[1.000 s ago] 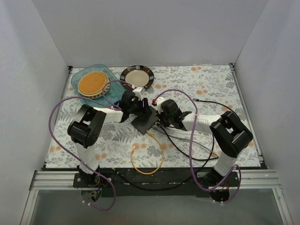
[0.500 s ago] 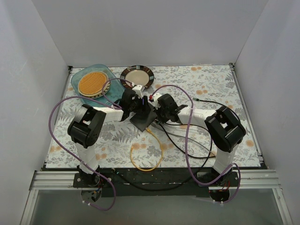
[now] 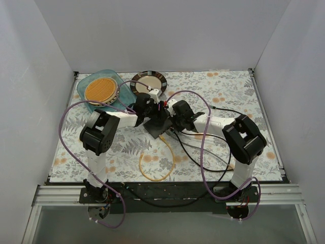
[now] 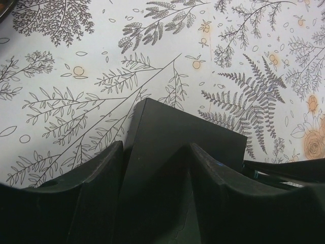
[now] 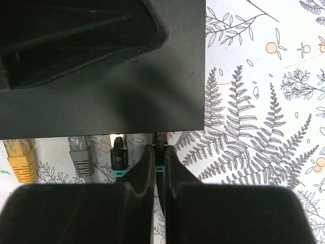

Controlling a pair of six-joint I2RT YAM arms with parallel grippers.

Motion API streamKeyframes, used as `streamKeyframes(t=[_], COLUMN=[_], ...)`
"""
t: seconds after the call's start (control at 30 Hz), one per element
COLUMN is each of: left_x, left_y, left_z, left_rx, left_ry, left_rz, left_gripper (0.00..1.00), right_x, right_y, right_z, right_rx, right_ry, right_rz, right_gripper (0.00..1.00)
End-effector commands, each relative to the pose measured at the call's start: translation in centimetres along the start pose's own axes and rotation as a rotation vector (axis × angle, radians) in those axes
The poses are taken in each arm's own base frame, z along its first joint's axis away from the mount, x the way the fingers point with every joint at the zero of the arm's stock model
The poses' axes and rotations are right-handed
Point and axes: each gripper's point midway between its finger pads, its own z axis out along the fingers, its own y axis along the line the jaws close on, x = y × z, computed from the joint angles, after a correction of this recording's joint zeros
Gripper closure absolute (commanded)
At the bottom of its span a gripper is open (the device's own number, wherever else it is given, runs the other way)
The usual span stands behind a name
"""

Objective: Insert the plug into the switch port

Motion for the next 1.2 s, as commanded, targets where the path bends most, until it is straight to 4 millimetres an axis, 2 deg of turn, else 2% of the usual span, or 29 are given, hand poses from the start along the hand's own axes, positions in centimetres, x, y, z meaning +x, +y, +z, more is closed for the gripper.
streamKeyframes(t=[0.0, 0.3, 0.43, 0.5, 0.57, 0.67, 0.7, 0.73, 0.77, 0.8, 0.87, 0.93, 1.0, 1.07, 1.17], left_x=[21.0, 22.2, 22.5, 22.5, 22.2, 21.2, 20.0, 19.8, 19.1, 17.6, 16.4, 14.0, 12.3, 10.5, 9.9], left_y=[-18.6, -20.1, -19.9, -19.2, -18.0, -15.1, -13.7, -12.5, -11.4, -9.9, -7.6, -4.9, -3.2, -1.9, 0.0], left_z=[-8.2, -8.7, -9.0, -8.7, -7.9, -6.5, -6.1, -6.1, -5.8, -5.7, -5.7, -5.7, -5.7, -5.7, -5.8], left_rx=[0.65, 0.674, 0.66, 0.618, 0.543, 0.408, 0.358, 0.316, 0.275, 0.233, 0.145, 0.051, -0.012, -0.084, -0.166], left_ry=[0.806, 0.852, 0.845, 0.827, 0.804, 0.747, 0.708, 0.695, 0.662, 0.617, 0.561, 0.478, 0.427, 0.377, 0.367], left_rz=[-0.167, -0.133, -0.118, -0.101, -0.114, -0.154, -0.186, -0.211, -0.228, -0.269, -0.302, -0.327, -0.341, -0.353, -0.381], left_gripper=[0.58, 0.58, 0.55, 0.52, 0.49, 0.45, 0.44, 0.41, 0.38, 0.36, 0.32, 0.23, 0.12, 0.06, 0.03], right_x=[-25.7, -27.5, -27.1, -26.0, -24.6, -23.2, -21.8, -21.4, -20.9, -19.6, -18.7, -17.4, -16.6, -15.7, -14.6], right_y=[6.4, 6.1, 6.1, 6.1, 6.0, 5.7, 5.8, 5.6, 5.7, 5.7, 5.6, 5.5, 5.6, 5.7, 5.7], right_z=[-8.4, -8.4, -8.3, -8.1, -7.7, -7.7, -7.0, -7.3, -7.2, -6.6, -6.6, -6.3, -6.1, -5.8, -5.2], right_rx=[-0.259, -0.254, -0.257, -0.259, -0.254, -0.247, -0.247, -0.243, -0.243, -0.24, -0.236, -0.237, -0.241, -0.245, -0.245], right_ry=[-0.945, -0.957, -0.937, -0.915, -0.887, -0.857, -0.825, -0.822, -0.812, -0.778, -0.76, -0.728, -0.708, -0.68, -0.635], right_rz=[-0.056, -0.063, -0.063, -0.056, -0.046, -0.032, -0.03, -0.026, -0.023, -0.02, -0.012, -0.009, 0.0, 0.004, 0.001], right_gripper=[0.99, 0.99, 0.99, 0.99, 0.99, 0.99, 0.99, 0.99, 0.99, 0.99, 0.99, 0.99, 0.98, 0.95, 0.82])
